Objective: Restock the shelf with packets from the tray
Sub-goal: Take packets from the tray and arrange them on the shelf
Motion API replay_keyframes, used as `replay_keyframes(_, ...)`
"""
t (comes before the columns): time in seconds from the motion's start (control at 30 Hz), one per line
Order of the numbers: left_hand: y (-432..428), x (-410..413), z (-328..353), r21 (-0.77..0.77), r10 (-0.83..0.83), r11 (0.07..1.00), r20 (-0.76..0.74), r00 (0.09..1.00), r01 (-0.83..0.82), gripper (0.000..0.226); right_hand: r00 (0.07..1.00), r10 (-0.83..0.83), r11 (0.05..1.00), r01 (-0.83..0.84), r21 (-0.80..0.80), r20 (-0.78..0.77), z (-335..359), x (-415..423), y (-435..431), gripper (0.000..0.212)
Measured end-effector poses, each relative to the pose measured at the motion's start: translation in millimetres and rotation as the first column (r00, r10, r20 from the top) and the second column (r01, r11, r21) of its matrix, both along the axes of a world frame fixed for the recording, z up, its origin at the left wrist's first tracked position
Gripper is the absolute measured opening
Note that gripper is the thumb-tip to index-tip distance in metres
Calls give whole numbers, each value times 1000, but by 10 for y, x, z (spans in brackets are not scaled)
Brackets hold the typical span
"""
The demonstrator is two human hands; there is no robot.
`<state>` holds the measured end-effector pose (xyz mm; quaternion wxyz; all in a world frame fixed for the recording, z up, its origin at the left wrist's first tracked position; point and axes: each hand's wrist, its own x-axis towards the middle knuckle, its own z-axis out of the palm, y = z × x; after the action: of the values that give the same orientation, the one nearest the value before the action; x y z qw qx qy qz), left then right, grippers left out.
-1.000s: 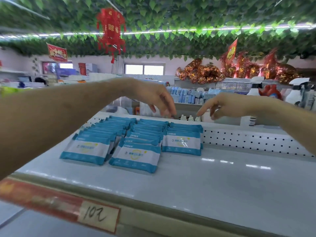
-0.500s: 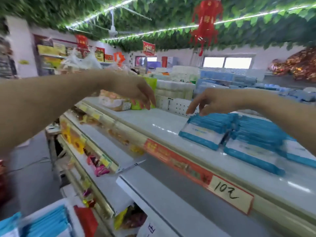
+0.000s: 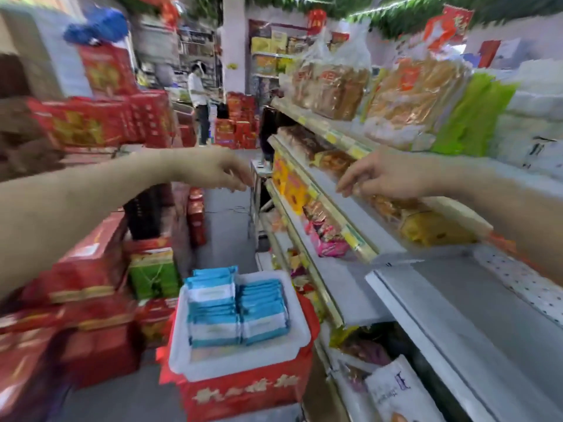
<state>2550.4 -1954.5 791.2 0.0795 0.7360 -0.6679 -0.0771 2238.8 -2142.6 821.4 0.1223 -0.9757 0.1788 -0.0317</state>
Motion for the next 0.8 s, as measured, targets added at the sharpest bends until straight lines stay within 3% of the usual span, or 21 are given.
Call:
replay_keyframes(0.2, 428, 321, -1323, 101, 145, 985, -33, 989, -141, 24, 983, 120, 977, -92, 191, -138, -1464, 960, 83, 31)
replay_keyframes(0.33, 576, 296, -2195, 200, 171, 968, -94, 981, -150, 26, 948, 152, 961, -75, 268, -280, -2516, 1320, 214, 26)
replay_keyframes(0.43, 556, 319, -2780, 276, 194, 950, -155, 969, -146, 29, 899, 174, 957, -59, 285, -401, -3112, 1422, 313, 36)
replay_keyframes(0.57, 467, 316, -3335, 359, 174, 926, -142, 974, -113, 33, 847, 193, 965, -73, 252, -495, -3566, 1507, 282, 40)
replay_keyframes(0.8, 418, 348, -3575, 518, 57, 853, 21, 998, -60, 38, 763, 172, 983, -93, 158, -623, -3809, 1516, 188, 48)
